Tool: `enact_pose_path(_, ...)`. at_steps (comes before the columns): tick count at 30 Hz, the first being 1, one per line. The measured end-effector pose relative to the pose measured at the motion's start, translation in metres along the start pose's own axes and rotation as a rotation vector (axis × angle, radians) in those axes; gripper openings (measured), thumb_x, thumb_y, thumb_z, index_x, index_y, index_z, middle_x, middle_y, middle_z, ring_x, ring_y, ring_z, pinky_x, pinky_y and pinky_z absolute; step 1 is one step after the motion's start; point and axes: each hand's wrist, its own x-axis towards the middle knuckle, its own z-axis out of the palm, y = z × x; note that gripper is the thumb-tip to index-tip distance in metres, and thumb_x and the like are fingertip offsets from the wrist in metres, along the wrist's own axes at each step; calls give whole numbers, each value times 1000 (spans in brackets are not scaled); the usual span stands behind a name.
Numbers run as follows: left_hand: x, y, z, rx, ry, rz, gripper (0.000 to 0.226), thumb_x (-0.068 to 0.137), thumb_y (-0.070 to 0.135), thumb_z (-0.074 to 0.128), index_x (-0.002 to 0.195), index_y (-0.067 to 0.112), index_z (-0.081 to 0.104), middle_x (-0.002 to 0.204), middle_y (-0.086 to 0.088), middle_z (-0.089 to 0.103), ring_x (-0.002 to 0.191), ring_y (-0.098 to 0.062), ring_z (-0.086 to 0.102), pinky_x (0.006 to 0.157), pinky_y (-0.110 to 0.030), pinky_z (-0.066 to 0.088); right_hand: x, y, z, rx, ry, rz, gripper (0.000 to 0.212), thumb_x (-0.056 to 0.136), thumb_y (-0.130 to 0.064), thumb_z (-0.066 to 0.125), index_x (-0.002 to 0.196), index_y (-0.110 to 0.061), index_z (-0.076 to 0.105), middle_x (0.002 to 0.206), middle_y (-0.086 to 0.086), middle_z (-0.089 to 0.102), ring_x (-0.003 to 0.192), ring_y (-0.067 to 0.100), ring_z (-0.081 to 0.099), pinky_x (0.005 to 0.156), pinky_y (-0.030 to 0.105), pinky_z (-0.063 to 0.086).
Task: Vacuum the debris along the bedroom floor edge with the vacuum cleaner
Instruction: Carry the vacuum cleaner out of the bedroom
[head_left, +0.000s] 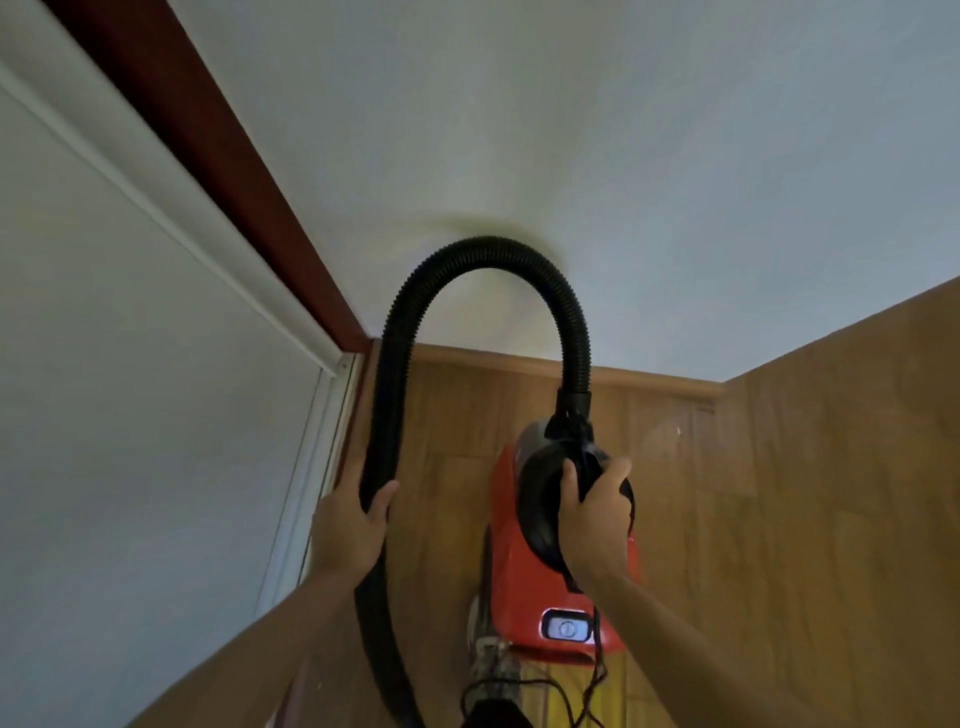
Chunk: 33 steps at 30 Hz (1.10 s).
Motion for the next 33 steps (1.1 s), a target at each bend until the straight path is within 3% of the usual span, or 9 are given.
enact_pose_path(10, 62, -83, 81, 97, -11, -58, 64, 96, 37, 54, 152, 15, 31, 137, -12, 57, 116, -30, 61, 95, -50, 52, 77, 63, 87, -8, -45, 38, 32, 101, -33, 48, 114, -5, 38, 73, 3, 58, 63, 22, 63, 56, 49, 57)
enact_pose_path(16, 84, -105, 109, 42, -6, -97, 64, 96, 38, 52, 152, 17, 27, 144, -11, 50, 126, -30, 53, 104, -53, 46, 100, 82, 117, 10, -86, 61, 36, 101, -34, 47, 121, -6, 38, 93, 9, 60, 76, 22, 63, 62, 42, 59)
enact_pose_path(21, 101, -116, 127, -27, 1, -145, 61, 96, 41, 52, 149, 21, 29, 142, -8, 50, 126, -22, 50, 110, -45, 41, 110, 90, 132, 13, -105, 52, 35, 102, -34, 46, 122, -6, 37, 93, 5, 57, 78, 21, 63, 65, 41, 60)
enact_pose_path(25, 109, -120, 138, -57, -2, -157, 57, 98, 35, 54, 148, 23, 29, 138, 1, 50, 120, -12, 49, 103, -29, 38, 115, 97, 145, 19, -112, 79, 37, 102, -37, 45, 124, -8, 36, 94, 4, 56, 77, 19, 60, 65, 41, 59)
enact_pose_path(28, 113, -120, 144, -79, 11, -162, 53, 99, 30, 54, 147, 19, 33, 136, -5, 52, 117, -14, 51, 100, -24, 36, 120, 102, 149, 30, -108, 72, 34, 102, -36, 45, 121, -9, 36, 82, -3, 53, 69, 13, 58, 62, 40, 58)
enact_pose_path(30, 116, -120, 148, -75, 8, -175, 55, 100, 29, 53, 149, 20, 30, 138, -4, 51, 113, -6, 47, 99, -21, 35, 124, 104, 152, 41, -117, 63, 31, 103, -35, 44, 120, -10, 36, 79, -10, 49, 67, 8, 55, 59, 35, 56)
enact_pose_path(33, 116, -120, 155, -76, 13, -190, 55, 100, 29, 53, 149, 20, 29, 138, -3, 50, 111, -2, 44, 99, -18, 33, 129, 105, 154, 42, -125, 62, 32, 103, -36, 43, 121, -11, 35, 81, -8, 51, 67, 6, 56, 62, 40, 58)
